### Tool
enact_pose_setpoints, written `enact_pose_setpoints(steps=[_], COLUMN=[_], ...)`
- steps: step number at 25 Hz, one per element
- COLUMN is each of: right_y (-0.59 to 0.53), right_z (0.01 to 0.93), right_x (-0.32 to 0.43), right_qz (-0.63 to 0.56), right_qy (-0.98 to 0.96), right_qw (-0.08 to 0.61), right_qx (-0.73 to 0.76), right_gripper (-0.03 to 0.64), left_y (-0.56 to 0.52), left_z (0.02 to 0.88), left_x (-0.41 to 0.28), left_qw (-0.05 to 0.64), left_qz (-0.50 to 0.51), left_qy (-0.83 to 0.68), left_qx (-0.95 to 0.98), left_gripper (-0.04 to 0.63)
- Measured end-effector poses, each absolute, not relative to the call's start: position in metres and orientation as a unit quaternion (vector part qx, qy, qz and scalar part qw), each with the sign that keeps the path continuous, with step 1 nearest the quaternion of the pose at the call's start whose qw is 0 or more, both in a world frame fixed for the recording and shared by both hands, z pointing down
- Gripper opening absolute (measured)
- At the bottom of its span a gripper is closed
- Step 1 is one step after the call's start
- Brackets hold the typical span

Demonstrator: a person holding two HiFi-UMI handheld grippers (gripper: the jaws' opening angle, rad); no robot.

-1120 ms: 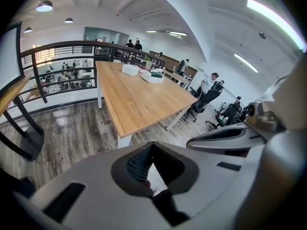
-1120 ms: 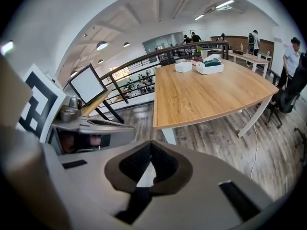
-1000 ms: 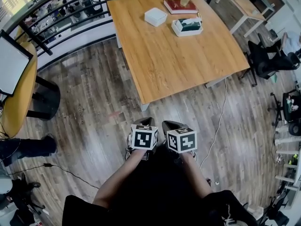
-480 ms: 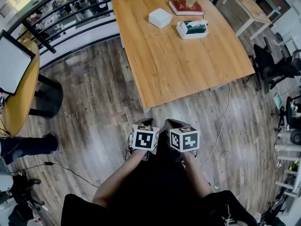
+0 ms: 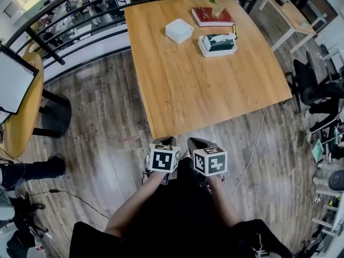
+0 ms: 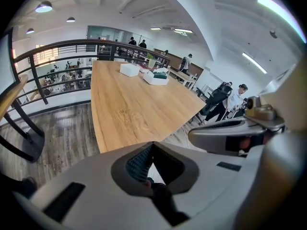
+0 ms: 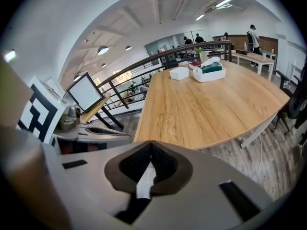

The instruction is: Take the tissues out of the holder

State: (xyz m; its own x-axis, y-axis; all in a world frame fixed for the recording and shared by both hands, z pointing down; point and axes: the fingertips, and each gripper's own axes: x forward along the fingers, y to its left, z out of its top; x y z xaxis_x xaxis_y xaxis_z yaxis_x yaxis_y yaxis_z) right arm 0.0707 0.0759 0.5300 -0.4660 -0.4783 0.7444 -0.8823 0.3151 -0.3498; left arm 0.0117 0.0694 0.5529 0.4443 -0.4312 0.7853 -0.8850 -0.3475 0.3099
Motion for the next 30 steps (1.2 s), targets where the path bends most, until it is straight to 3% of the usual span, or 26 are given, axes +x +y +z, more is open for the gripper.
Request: enact_pose_setpoints(steps=[16,30], right_y=[-0.026,-0.075], right_z=[0.508,0.509], right_x=[0.179,0.198], right_qz=[0.344,0.319], right_qy=[-0.812,-0.848], right_qw=[0.224,0.190], right_qx=[0.415,0.379], right_gripper=[0.014,0.012], left_y=[-0.040,-0.068], left_z=[0.546,0.554], left_x=[0.115,0.123], left_qw=[0.369,0.383], left_qz=[0.299,0.297], left_qy=[-0.465,-0.485], left_qx=[0.747,0.728], left_gripper=[-0.002,-0.002])
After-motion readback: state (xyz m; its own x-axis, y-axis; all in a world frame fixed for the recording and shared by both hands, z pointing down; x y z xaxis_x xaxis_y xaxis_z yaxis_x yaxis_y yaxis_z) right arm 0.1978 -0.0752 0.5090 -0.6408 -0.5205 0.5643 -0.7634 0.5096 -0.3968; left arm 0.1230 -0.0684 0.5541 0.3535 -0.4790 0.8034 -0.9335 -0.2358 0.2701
